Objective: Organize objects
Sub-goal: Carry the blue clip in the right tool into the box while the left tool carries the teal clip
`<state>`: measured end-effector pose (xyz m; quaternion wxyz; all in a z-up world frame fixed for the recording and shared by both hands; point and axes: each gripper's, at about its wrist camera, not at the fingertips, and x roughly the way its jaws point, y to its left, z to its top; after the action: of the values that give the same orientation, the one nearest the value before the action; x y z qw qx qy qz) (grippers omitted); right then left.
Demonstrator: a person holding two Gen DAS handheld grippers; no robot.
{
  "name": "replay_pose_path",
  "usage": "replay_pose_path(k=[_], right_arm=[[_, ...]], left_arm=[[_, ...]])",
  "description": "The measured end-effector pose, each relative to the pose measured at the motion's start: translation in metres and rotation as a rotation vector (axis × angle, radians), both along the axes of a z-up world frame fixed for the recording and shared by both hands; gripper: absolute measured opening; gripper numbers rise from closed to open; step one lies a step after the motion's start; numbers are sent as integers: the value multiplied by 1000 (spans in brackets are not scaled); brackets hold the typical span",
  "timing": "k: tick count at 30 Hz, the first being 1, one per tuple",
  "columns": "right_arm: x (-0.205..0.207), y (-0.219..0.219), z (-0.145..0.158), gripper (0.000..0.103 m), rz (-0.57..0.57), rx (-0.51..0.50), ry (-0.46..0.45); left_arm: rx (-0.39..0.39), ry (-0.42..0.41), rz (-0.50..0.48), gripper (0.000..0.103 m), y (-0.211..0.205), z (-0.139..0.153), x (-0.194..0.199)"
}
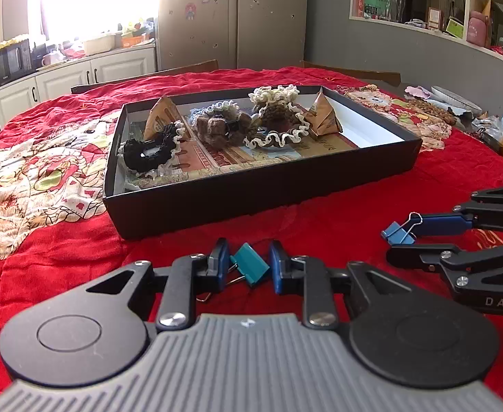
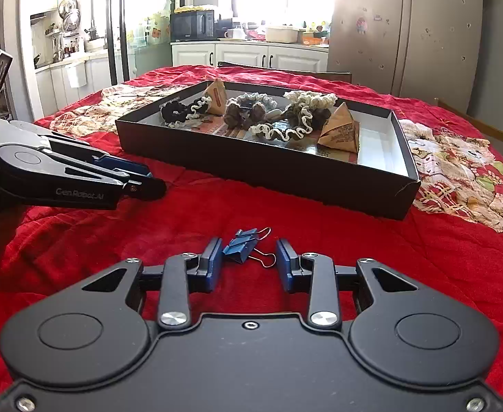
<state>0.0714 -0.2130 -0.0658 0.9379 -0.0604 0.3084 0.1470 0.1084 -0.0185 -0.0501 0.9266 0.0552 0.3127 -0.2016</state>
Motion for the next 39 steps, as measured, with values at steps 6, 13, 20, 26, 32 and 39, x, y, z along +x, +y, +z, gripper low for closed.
replay_pose_path(k=[6,13,20,26,32,39], right_arm=[[-3,-2,3,32,4,11,-15],[-9,-2,14,32,21,33,-43],[-10,-1,36,32,36,47,-97],[0,-3,52,32,23,56,-141],[20,-3,71,32,4,46,-194],[55,2,77,32,-14,46,-188]], left_arm=[[-10,9,-8,29,1,3,-6],[-40,10,-6,24,6,15,-13],[-59,-35,-2,20,6,38,-14],[-56,-77,10,20,5,55,-6],[-49,-114,33,19,2,70,11],[-91,-97,86,19,3,75,46]])
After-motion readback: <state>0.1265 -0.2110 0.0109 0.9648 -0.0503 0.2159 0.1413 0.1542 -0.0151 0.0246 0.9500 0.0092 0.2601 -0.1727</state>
